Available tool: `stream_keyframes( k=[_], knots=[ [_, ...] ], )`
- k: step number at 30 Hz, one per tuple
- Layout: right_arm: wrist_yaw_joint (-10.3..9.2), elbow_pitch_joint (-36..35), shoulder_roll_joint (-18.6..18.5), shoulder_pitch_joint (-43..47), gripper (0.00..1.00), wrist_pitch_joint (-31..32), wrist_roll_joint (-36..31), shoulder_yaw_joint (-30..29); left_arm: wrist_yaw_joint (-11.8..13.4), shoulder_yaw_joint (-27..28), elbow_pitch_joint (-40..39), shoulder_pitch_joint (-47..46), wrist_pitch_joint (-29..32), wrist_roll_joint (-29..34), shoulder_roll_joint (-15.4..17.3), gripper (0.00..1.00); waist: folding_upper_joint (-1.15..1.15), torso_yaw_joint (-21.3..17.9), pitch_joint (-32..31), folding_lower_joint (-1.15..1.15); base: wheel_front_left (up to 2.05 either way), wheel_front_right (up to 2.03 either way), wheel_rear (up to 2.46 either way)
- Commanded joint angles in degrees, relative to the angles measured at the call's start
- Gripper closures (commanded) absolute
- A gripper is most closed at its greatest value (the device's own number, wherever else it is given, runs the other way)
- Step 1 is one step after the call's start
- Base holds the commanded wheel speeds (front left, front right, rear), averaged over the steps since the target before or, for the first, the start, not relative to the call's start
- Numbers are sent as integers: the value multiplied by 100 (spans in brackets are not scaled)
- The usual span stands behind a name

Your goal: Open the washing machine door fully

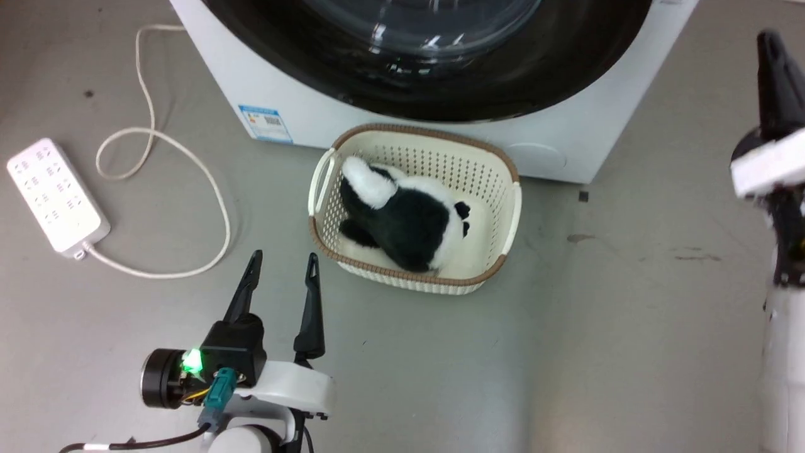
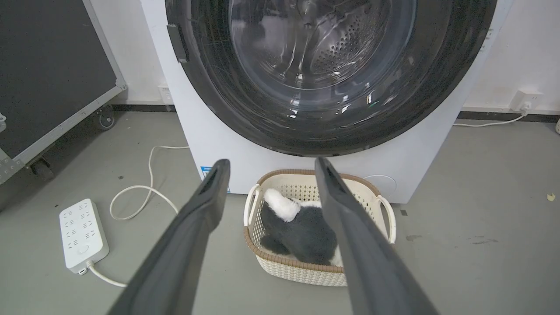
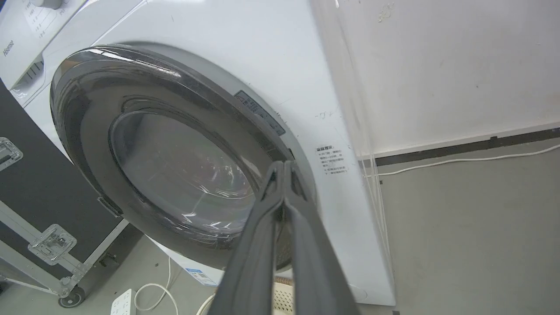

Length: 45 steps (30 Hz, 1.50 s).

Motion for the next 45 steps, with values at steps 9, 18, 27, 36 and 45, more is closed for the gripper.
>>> stream_keyframes(
  k=[9, 18, 27, 36, 45],
  knots=[
    [-2, 979, 32, -1278, 100, 753, 540, -649, 172, -244, -42, -269, -160, -120, 5, 0, 0, 281, 404, -1, 0, 0, 0],
    [-3, 2198, 14, -2652, 100, 1656, 686, -1565, 306, -431, -77, -383, -267, -203, 5, 0, 0, 470, 746, -1, 0, 0, 0],
    [-3, 3280, -166, -3851, 100, 2260, 440, -2386, 431, -644, -72, -545, -375, -305, 6, 0, 0, 691, 1054, -1, 0, 0, 0],
    [-3, 3973, -338, -4780, 100, 2657, 184, -3025, 600, -838, -94, -648, -483, -416, 6, 0, 0, 916, 1344, -1, 0, 0, 0],
    [-4, 4469, -429, -5059, 100, 3359, 85, -3514, 733, -926, -83, -751, -579, -464, 6, 0, 0, 1002, 1404, -1, 0, 0, 0]
  ],
)
